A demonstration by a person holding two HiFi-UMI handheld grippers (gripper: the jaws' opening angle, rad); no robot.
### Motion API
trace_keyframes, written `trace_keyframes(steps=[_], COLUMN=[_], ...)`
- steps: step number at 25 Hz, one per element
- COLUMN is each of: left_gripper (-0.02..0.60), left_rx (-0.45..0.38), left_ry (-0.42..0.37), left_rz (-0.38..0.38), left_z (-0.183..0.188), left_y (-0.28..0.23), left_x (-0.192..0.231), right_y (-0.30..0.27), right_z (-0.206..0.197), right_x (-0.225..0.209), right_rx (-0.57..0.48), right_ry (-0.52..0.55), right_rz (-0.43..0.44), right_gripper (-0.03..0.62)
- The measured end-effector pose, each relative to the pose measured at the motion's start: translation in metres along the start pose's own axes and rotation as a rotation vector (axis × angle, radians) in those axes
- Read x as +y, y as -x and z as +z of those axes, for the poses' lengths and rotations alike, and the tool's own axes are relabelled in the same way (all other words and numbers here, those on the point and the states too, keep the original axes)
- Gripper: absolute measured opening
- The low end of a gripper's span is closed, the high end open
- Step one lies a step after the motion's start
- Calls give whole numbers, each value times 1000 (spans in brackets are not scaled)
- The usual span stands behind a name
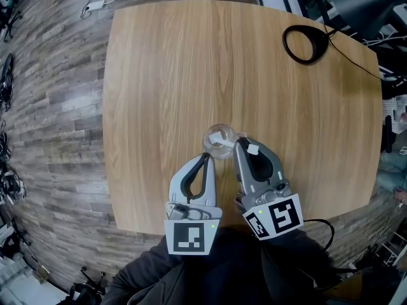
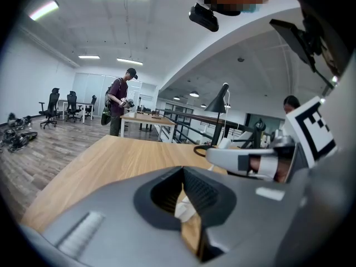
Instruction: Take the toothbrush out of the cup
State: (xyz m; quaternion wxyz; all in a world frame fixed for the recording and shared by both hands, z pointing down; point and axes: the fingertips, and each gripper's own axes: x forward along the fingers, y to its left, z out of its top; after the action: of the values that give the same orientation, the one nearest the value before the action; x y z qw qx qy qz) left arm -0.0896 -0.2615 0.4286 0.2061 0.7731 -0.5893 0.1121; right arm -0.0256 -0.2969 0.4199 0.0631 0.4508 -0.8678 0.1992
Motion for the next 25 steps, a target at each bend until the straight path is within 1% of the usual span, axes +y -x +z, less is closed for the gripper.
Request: trace_keyframes(steps=[5, 13, 25], left_gripper=[8, 8, 8], left_rx=[-38, -87, -202], left_ry=[-21, -43, -130], left_rz=[2, 3, -4], left_z=[9, 23, 47], left_y=[12, 37, 96], left_x=[-6, -22, -66], right_y=[12, 41, 115], right_z=[12, 41, 77], right_x=[9, 25, 52], right_rx=[-40, -136, -287], right_ry=[15, 43, 90], right_rz=[20, 42, 70], right_gripper=[25, 23, 23])
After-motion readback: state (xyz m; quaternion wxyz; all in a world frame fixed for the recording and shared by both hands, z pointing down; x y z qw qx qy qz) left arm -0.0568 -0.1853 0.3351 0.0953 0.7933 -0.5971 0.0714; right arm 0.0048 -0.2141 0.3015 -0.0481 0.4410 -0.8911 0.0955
